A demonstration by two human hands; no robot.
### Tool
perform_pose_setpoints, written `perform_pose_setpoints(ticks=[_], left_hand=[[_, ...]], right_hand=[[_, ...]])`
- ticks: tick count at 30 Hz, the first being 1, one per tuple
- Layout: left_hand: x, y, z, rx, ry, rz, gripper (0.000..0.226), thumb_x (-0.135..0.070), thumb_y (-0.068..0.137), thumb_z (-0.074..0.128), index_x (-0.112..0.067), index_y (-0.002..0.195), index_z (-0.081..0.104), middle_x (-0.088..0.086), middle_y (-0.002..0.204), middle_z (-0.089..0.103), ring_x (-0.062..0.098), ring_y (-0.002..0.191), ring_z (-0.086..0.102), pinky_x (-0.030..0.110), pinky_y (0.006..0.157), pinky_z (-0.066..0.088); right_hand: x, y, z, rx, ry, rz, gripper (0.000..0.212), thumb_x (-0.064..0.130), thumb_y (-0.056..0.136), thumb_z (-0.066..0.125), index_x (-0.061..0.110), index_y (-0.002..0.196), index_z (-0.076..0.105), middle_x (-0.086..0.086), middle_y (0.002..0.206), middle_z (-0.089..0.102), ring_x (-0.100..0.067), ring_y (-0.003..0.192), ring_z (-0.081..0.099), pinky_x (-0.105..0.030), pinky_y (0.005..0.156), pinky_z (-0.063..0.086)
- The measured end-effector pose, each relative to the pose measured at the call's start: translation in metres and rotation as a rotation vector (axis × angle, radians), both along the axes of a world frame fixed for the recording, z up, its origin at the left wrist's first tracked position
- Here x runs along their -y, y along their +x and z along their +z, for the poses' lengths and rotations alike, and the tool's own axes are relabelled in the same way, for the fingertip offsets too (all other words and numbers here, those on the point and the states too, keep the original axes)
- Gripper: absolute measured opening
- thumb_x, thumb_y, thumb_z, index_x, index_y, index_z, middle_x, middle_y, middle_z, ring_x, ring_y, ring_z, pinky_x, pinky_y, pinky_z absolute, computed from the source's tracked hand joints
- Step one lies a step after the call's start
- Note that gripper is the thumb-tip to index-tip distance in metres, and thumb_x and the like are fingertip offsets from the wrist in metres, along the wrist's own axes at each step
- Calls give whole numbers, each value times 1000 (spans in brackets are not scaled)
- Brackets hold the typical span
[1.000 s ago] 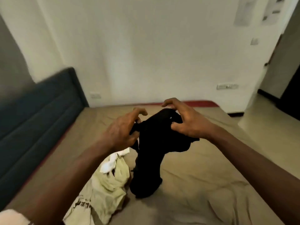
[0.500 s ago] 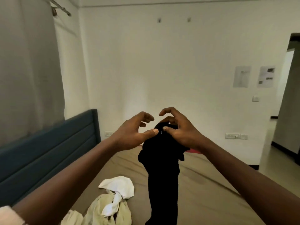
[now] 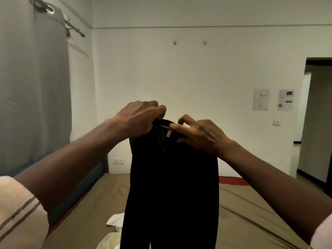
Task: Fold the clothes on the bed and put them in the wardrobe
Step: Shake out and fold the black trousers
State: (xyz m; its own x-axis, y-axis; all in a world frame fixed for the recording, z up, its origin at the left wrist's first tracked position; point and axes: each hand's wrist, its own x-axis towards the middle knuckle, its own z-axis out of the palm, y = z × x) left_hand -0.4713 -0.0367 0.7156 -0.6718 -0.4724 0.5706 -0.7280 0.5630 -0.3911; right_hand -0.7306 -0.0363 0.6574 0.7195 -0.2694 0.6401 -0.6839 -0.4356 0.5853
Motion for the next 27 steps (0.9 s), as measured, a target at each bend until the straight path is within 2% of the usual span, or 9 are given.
perform_pose_setpoints(ticks=[4, 7, 9, 12, 16, 18, 21, 24, 27], left_hand=[[9, 9, 7, 113, -10, 46, 29, -11, 92, 54, -29, 112, 46, -2, 107, 50, 28, 69, 56, 35, 57, 38], [19, 19, 7, 100, 127, 95, 33, -10, 84, 56, -34, 104, 46, -7, 100, 52, 25, 82, 56, 36, 65, 42], [23, 22, 1, 61, 261, 55, 40, -9, 81, 57, -34, 110, 47, -6, 104, 55, 21, 86, 55, 39, 75, 47], [20, 20, -13, 8, 367, -45, 60, -6, 81, 55, -42, 127, 41, -5, 122, 57, 4, 84, 54, 33, 82, 44], [8, 17, -32, 148, 356, -75, 81, -6, 88, 52, -61, 144, 32, -11, 142, 44, 17, 98, 60, 38, 85, 53], [8, 16, -41, 254, 378, -17, 67, -12, 95, 50, -59, 142, 42, -11, 137, 49, 18, 104, 60, 38, 87, 54], [9, 14, -40, 349, 385, 169, 42, -18, 89, 45, -43, 117, 63, -6, 109, 66, 18, 95, 61, 39, 82, 54], [6, 13, -39, 166, 439, 192, 37, -38, 89, 42, -36, 107, 74, -8, 91, 73, 15, 82, 60, 35, 72, 51], [12, 12, -45, -259, 680, 28, 31, -35, 105, 52, -29, 97, 82, -14, 81, 74, 4, 76, 65, 19, 68, 49]], right_hand=[[7, -22, -7, -141, 31, -78, 33, 39, 104, 54, 29, 134, 44, -10, 107, 59, -30, 45, 46, -31, 44, 38], [15, -42, -16, -123, 42, -117, 44, 23, 95, 70, 28, 131, 45, -4, 78, 56, -31, 50, 50, -32, 48, 33], [18, -51, -23, -66, 78, -183, 54, 14, 93, 69, 30, 137, 41, 1, 72, 56, -28, 57, 53, -33, 56, 36], [14, -53, -32, 32, 181, -245, 69, 7, 96, 57, 38, 148, 25, 6, 77, 56, -25, 69, 54, -32, 71, 28], [7, -50, -37, 12, 203, -251, 71, 7, 99, 47, 44, 152, 18, 3, 101, 57, -25, 67, 52, -30, 77, 22], [7, -47, -39, -46, 147, -265, 69, 8, 98, 40, 45, 154, 19, -2, 114, 54, -25, 62, 50, -33, 77, 26], [9, -39, -47, -203, 121, -291, 66, 17, 98, 22, 48, 156, 19, -5, 107, 48, -25, 58, 47, -36, 75, 27], [7, -25, -58, -222, 214, -300, 54, 21, 101, 37, 47, 148, 33, -2, 103, 47, -25, 63, 52, -39, 83, 35], [-6, -6, -64, 100, 620, -261, 50, 13, 85, 56, 44, 124, 53, 5, 106, 50, -18, 87, 54, -45, 107, 35]])
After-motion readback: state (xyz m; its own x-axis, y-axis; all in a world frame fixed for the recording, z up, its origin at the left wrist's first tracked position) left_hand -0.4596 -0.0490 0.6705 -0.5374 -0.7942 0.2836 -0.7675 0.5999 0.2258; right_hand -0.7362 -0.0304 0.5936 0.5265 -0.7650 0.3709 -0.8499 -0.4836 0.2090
